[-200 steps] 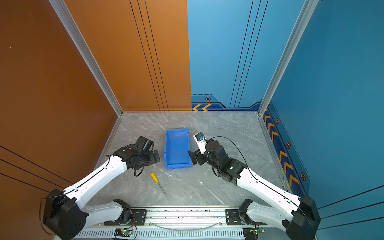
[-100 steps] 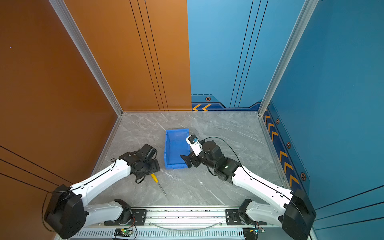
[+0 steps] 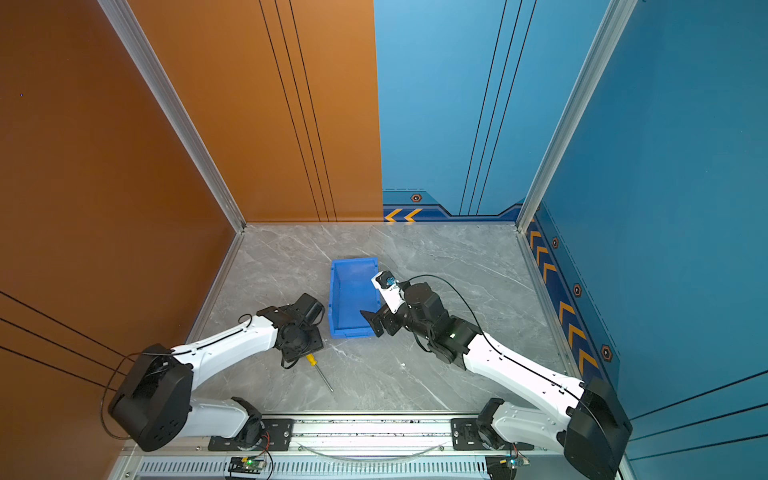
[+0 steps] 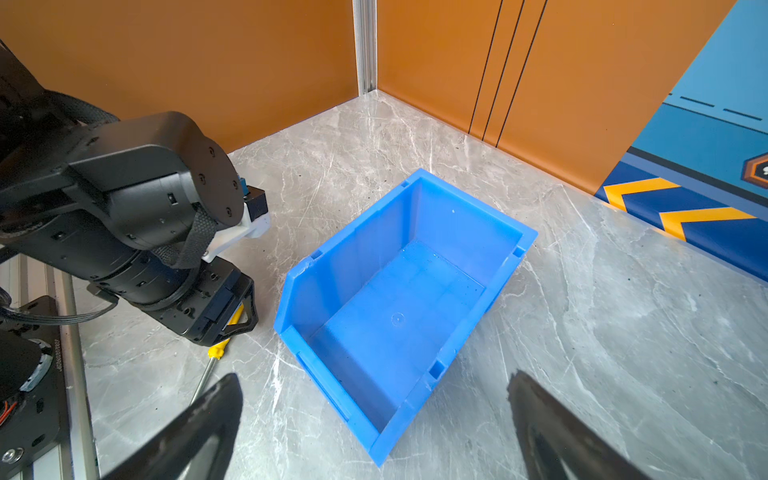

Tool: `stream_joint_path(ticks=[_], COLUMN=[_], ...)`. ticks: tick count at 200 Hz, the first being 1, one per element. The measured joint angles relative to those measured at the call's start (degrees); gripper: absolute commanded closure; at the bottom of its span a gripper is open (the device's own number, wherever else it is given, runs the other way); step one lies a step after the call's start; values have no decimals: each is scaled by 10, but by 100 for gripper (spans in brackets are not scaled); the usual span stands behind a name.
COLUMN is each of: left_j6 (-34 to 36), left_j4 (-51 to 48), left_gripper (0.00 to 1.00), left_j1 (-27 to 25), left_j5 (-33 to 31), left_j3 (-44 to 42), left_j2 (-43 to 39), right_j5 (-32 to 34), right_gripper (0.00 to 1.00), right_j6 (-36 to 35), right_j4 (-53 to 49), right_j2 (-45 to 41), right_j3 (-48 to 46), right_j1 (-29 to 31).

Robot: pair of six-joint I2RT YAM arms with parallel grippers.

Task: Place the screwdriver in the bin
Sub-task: 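Lower the left gripper and close it on the yellow screwdriver handle, then lift the screwdriver with the left gripper and carry it over the blue bin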

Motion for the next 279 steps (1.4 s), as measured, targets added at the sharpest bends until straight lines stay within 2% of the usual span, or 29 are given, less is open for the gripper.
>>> stream_joint_path(ticks=[58, 122, 168, 187, 199, 247, 279], left_j6=[-7, -19, -26, -27, -24, -14, 16], left_j4=[13, 26, 33, 37, 38, 32, -7], left_gripper=[52, 64, 78, 95, 99, 100, 100], left_j1=[-5, -7, -7, -7, -7, -7, -6], left_j5=[2, -7, -13, -13, -13, -13, -29], left_j3=[-12, -29, -34, -34, -34, -34, -3], left_j2=[22, 6, 2, 2, 2, -7, -54], right_j5=[2, 2, 6, 14, 20, 45, 60], right_gripper=[0, 0, 0, 0, 0, 0, 0], right_j6=[-8, -5, -6, -6, -6, -5, 3], right_j4=[2, 2, 2, 2, 1, 1, -3], right_j2=[15, 16, 7, -2, -11, -43, -51], right_j3=[2, 2, 2, 2, 1, -15, -25], right_j1=[0, 0, 0, 0, 0, -1, -5])
